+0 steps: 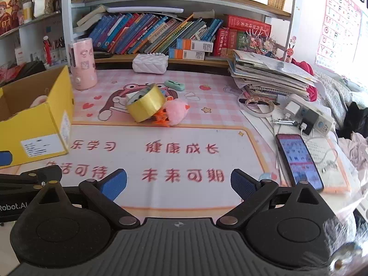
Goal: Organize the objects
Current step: 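Grasp the clear tape roll with the left tool while the right tool grasps the pink chick, then lift and carry the tape roll and pink chick with both tools to the yellow box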
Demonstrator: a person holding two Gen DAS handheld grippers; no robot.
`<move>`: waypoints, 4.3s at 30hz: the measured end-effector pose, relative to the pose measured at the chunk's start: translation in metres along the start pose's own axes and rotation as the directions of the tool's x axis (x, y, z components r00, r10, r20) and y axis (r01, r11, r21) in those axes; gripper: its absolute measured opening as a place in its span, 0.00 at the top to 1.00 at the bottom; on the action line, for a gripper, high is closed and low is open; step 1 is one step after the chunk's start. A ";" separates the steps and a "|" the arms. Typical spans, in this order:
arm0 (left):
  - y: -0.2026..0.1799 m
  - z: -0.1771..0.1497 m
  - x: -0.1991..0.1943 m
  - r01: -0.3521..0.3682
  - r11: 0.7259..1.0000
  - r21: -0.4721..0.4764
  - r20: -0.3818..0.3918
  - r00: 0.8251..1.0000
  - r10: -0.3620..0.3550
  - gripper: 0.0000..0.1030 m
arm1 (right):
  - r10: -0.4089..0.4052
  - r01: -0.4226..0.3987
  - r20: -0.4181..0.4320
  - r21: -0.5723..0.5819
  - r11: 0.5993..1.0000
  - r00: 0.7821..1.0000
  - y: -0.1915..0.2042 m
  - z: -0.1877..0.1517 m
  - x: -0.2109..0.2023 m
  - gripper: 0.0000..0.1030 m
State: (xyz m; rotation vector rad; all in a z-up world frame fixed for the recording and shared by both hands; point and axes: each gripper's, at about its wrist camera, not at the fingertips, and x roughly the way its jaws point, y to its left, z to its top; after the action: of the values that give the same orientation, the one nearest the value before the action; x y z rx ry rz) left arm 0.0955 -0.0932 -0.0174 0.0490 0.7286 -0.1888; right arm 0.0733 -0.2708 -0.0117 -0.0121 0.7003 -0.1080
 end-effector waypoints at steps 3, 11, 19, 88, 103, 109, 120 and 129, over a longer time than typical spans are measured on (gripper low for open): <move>-0.009 0.007 0.013 -0.007 1.000 -0.008 -0.014 1.000 0.007 0.08 | 0.013 -0.013 -0.011 -0.004 1.000 1.000 -0.010 0.007 0.015 0.05; -0.029 0.026 0.041 -0.032 0.999 -0.024 -0.045 0.999 0.031 0.08 | 0.068 -0.069 -0.032 -0.007 0.998 0.997 -0.033 0.028 0.054 0.06; -0.043 0.040 0.056 -0.080 0.996 -0.035 -0.055 0.995 0.078 0.08 | 0.140 -0.140 -0.042 -0.002 0.990 0.989 -0.052 0.049 0.085 0.08; -0.083 0.107 0.227 -0.150 0.989 0.010 -0.129 0.980 0.150 0.10 | 0.282 -0.272 -0.046 0.156 0.950 0.958 -0.128 0.099 0.162 0.47; -0.082 0.107 0.128 -0.040 0.999 0.013 0.075 0.996 0.039 0.19 | 0.265 -0.258 -0.078 0.096 0.961 0.961 -0.110 0.082 0.139 0.46; -0.064 0.073 0.081 -0.032 0.999 -0.043 0.057 0.998 0.034 0.19 | 0.282 -0.278 -0.072 0.053 0.959 0.957 -0.088 0.073 0.119 0.46; 0.003 0.008 0.013 -0.121 0.976 -0.178 0.009 0.992 0.125 0.19 | 0.333 -0.342 -0.123 -0.059 0.938 0.935 -0.015 0.045 0.073 0.46; 0.057 -0.035 -0.037 -0.200 0.949 -0.243 -0.036 0.980 0.197 0.19 | 0.395 -0.419 -0.160 -0.166 0.893 0.905 0.059 0.017 0.026 0.46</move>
State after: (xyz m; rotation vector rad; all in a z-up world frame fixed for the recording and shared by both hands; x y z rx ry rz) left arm 0.0566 -0.0275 -0.0200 -0.1132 0.7486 0.0954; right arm 0.1102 -0.2154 -0.0182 -0.0483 0.8207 0.3699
